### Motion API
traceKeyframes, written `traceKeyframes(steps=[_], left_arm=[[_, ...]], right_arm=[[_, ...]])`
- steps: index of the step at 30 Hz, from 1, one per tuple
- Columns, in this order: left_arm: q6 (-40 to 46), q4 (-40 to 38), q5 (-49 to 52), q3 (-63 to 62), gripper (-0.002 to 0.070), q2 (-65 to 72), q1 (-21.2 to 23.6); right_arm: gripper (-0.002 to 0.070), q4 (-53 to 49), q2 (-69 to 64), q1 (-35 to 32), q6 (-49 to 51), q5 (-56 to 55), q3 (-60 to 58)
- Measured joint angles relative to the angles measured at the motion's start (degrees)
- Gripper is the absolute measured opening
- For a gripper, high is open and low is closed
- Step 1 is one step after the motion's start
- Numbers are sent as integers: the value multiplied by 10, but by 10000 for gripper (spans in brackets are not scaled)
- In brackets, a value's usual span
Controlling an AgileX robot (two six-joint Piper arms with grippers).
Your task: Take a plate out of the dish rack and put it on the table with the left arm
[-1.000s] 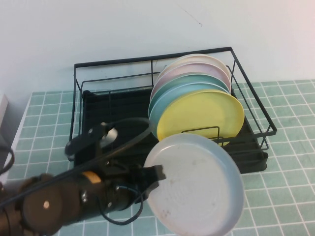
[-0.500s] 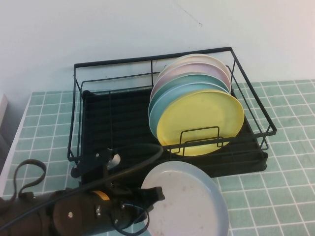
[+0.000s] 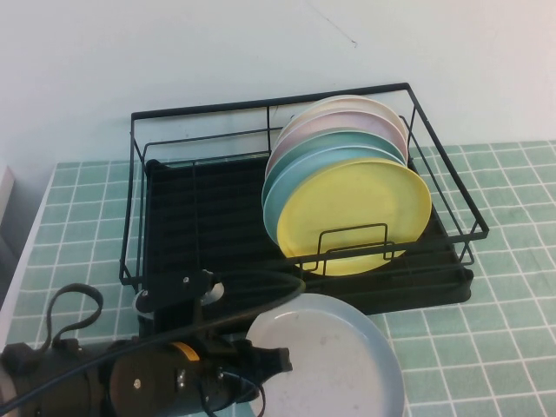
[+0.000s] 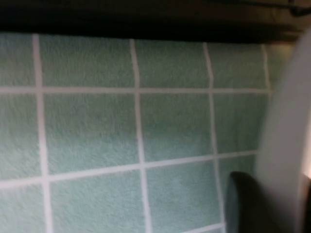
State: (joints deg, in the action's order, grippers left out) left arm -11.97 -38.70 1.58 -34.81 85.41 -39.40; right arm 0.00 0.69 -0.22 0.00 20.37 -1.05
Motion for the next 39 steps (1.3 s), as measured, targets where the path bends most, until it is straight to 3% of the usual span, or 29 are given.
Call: traceKeyframes(steps=[9, 13, 18, 20, 22, 26, 28, 31, 39], left_arm=[[81, 48, 1, 0, 480, -16, 0], [130, 49, 1, 0, 530, -51, 0], [190, 54, 6, 0, 536, -123, 11], [217, 56, 11, 0, 507, -161, 15], [246, 58, 17, 0, 427, -206, 16], [299, 61, 30, 0, 125, -298, 16], [315, 61, 31, 0, 62, -333, 16], [325, 62, 32, 0, 22, -386, 17], [329, 62, 42, 0, 7, -445, 17]], right_arm=[[-1, 0, 0, 0, 0, 0, 0], [-1, 0, 0, 0, 0, 0, 0], [-1, 0, 0, 0, 0, 0, 0], [-1, 0, 0, 0, 0, 0, 0], [-1, 0, 0, 0, 0, 0, 0], [-1, 0, 0, 0, 0, 0, 0], [-1, 0, 0, 0, 0, 0, 0], [-1, 0, 0, 0, 0, 0, 0], [-1, 0, 0, 0, 0, 0, 0]])
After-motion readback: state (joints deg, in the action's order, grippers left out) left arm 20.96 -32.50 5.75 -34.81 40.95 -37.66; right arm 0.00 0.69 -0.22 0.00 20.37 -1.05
